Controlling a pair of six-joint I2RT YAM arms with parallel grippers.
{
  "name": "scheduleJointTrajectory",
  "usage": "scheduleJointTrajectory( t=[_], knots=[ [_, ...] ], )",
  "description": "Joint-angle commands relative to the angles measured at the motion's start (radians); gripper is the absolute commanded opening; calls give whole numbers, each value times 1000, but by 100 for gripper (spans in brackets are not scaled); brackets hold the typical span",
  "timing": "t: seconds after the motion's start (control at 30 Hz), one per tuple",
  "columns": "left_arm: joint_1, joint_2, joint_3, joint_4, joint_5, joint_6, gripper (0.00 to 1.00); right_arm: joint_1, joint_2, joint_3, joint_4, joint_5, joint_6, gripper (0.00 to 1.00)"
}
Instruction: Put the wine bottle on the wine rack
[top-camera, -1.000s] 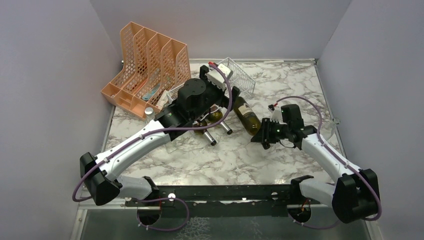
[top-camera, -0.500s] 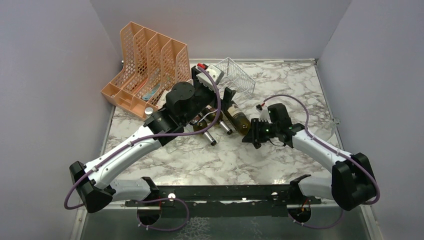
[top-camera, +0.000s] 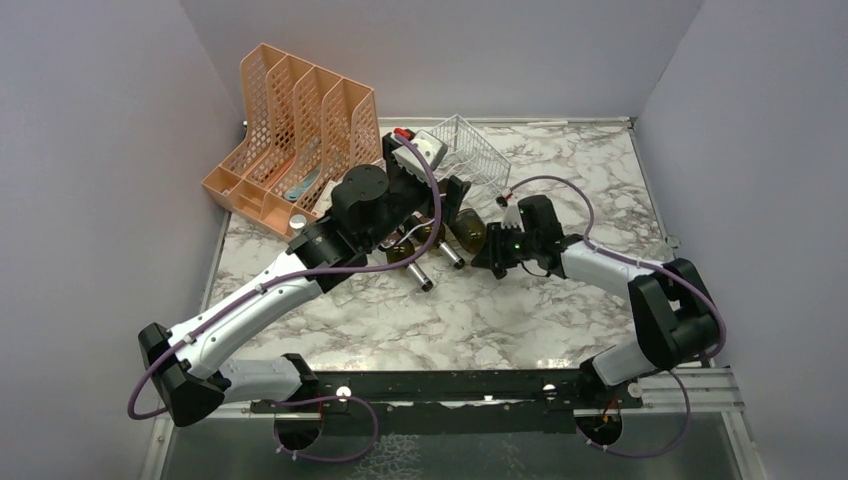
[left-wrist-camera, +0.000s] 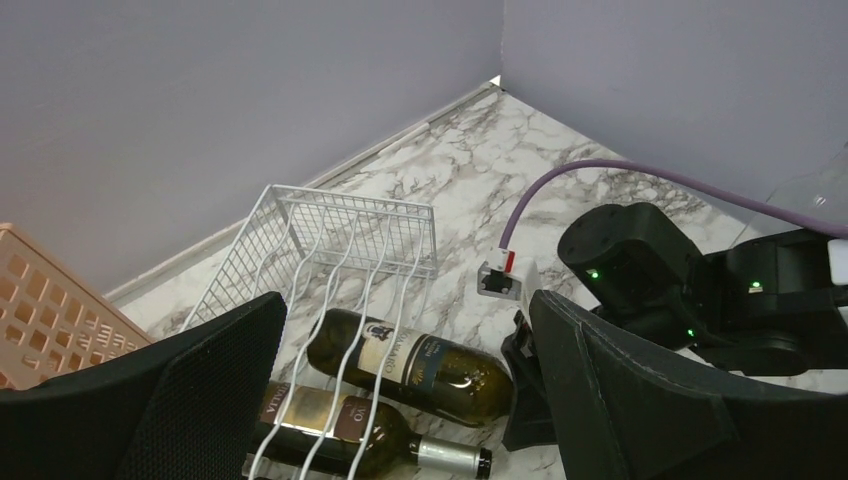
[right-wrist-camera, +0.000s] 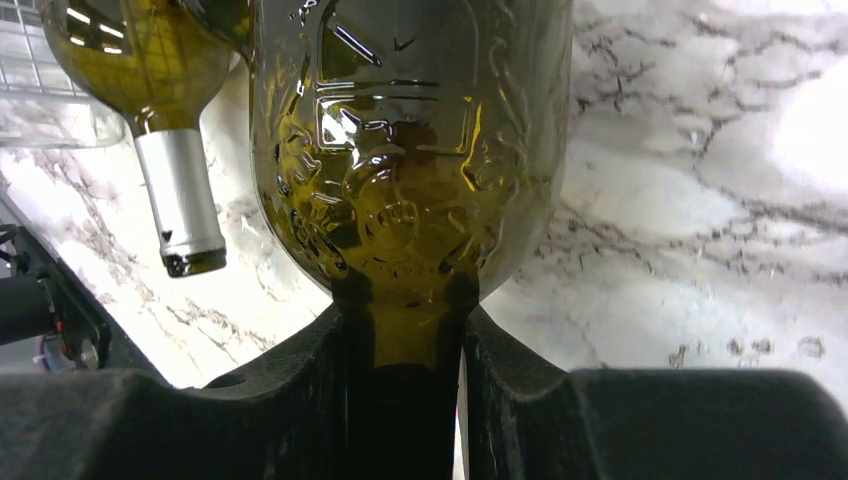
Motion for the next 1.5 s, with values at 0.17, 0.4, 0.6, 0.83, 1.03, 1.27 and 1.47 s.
scheduleJointTrajectory(
  t=[0.17, 0.4, 0.6, 0.83, 1.03, 1.27, 1.47],
  knots=[
    [-3, -49, -16, -7, 22, -20, 99, 10, 145, 241, 211, -1, -101, 1],
    [-3, -60, -23, -13, 15, -17, 99, 11, 269, 350, 171, -6, -143, 14],
    [-3, -63, -26, -17, 13, -13, 99, 12, 330, 409, 163, -6, -161, 25],
    [-4, -64, -26, -20, 9, -5, 99, 13, 349, 424, 148, 32, -161, 48],
    [-3, -67, -29, -23, 6, -1, 99, 12, 347, 436, 110, 77, -162, 63],
    [-3, -84, -32, -29, 1, 0, 99, 13, 265, 421, 33, 183, -149, 76],
    [-3, -109, -43, -30, -4, 3, 99, 13, 108, 370, -41, 305, -108, 77]
  ],
)
